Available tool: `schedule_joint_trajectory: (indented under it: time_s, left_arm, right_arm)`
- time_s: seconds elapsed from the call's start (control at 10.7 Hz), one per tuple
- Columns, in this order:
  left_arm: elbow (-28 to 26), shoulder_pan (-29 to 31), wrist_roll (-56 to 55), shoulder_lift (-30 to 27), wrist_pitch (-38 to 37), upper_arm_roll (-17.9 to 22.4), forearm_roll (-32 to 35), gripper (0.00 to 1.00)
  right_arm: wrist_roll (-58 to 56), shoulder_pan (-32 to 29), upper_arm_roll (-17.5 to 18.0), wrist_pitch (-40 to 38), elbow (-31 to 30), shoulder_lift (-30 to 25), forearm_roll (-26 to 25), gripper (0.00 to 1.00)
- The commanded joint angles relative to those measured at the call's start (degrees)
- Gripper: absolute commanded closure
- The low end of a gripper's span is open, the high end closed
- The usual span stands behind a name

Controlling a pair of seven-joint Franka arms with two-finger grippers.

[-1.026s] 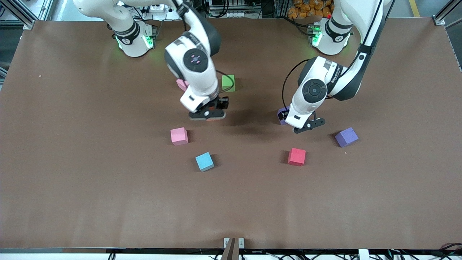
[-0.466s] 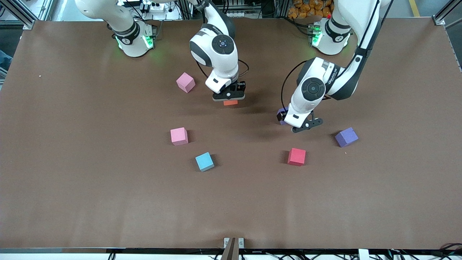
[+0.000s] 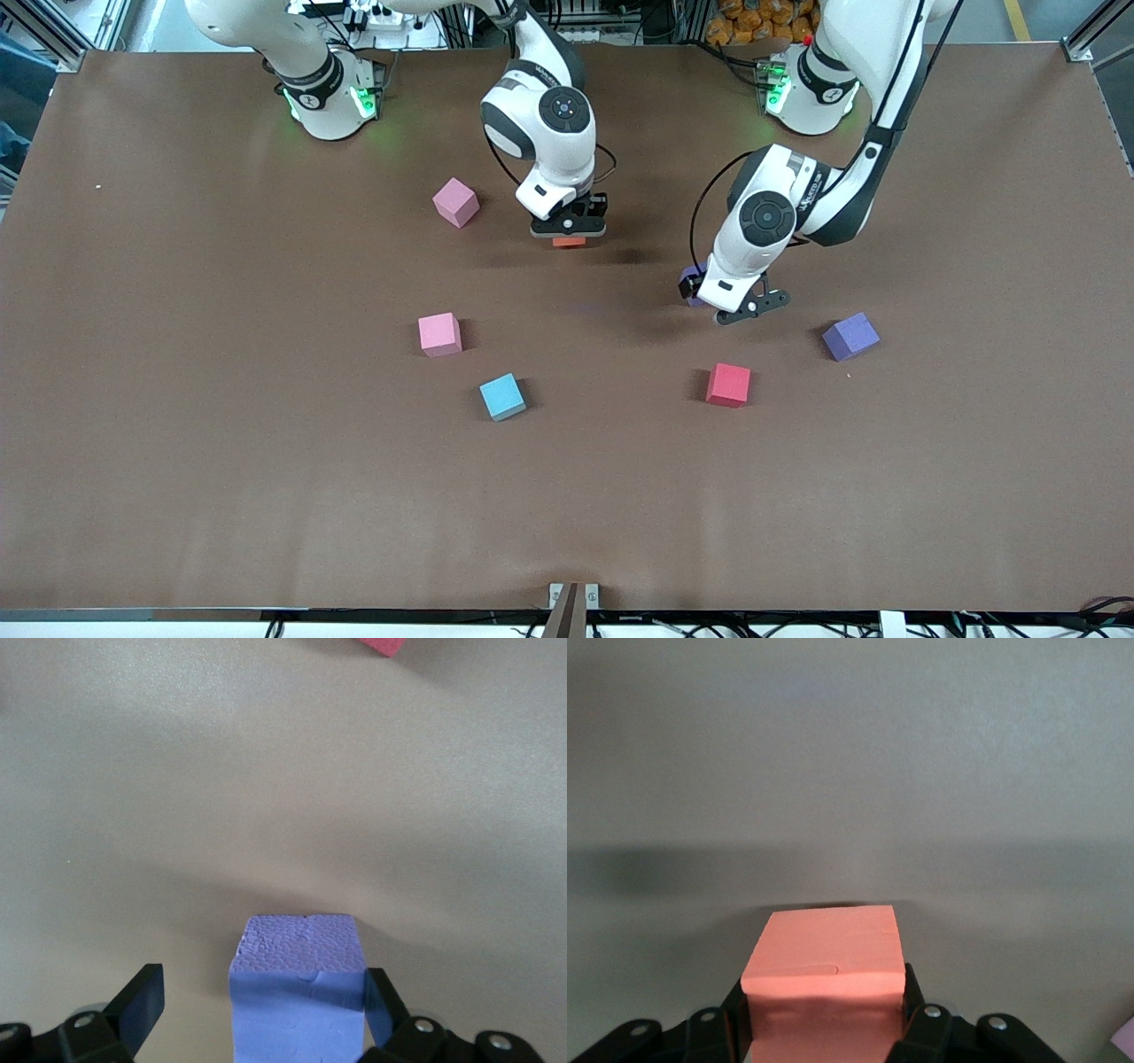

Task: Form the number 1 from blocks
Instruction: 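Set the orange cube beside the green cube while the left gripper grasps purple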

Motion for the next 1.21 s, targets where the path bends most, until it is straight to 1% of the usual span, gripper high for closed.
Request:
schedule_joint_trajectory:
  time_s: [0.0, 0.19, 0.37, 0.47, 0.56, 0.75, 0.84, 0.93, 1.12]
  left_arm:
    - [0.24, 0.62, 0.95, -0.5, 0.53, -0.61, -2.25, 0.0]
    - [0.77, 0.62, 1.13, -0.67, 0.53, -0.7, -2.88, 0.0]
    - [0.77, 0.45, 1.21, 0.28, 0.88, -0.61, -2.88, 0.0]
    - [0.68, 0.36, 1.21, 0.64, 1.06, -0.61, -2.88, 0.0]
    - [0.68, 0.19, 1.13, 1.25, 1.15, -0.7, -2.88, 0.0]
    - [0.59, -1.13, 1.13, 2.57, 2.29, -0.61, -4.54, 0.0]
    - [0.5, -1.4, 1.13, 2.84, 2.38, -0.61, -4.72, 0.0]
    - [0.24, -1.4, 1.21, 2.84, 2.64, -0.61, -4.73, 0.14]
    - [0.41, -1.66, 1.21, 2.58, 2.73, -0.87, -4.64, 0.81]
  right_arm:
    - [1.04, -0.42, 0.23, 0.91, -1.74, 0.06, 0.39, 0.39]
    - [1.04, -0.59, 0.23, 1.0, -2.18, 0.24, 0.3, 0.39]
    - [1.04, -0.59, 0.23, 1.08, -2.27, 0.42, 0.3, 0.39]
    - [1.04, -0.51, 0.23, 1.43, -2.18, 0.59, 0.3, 0.23]
    - [1.04, -0.59, 0.23, 1.26, -2.18, 0.51, 0.3, 0.0]
    - [1.04, -1.12, 0.23, 0.74, -2.27, -1.15, 0.3, 0.0]
    - [0.87, -2.08, 0.31, -0.05, -2.97, -3.43, 0.3, 0.0]
    - [0.43, -3.31, 0.31, -0.49, -4.45, -6.15, 0.3, 0.0]
    - [0.07, -7.95, 0.93, -0.76, -8.58, -11.6, 0.22, 0.0]
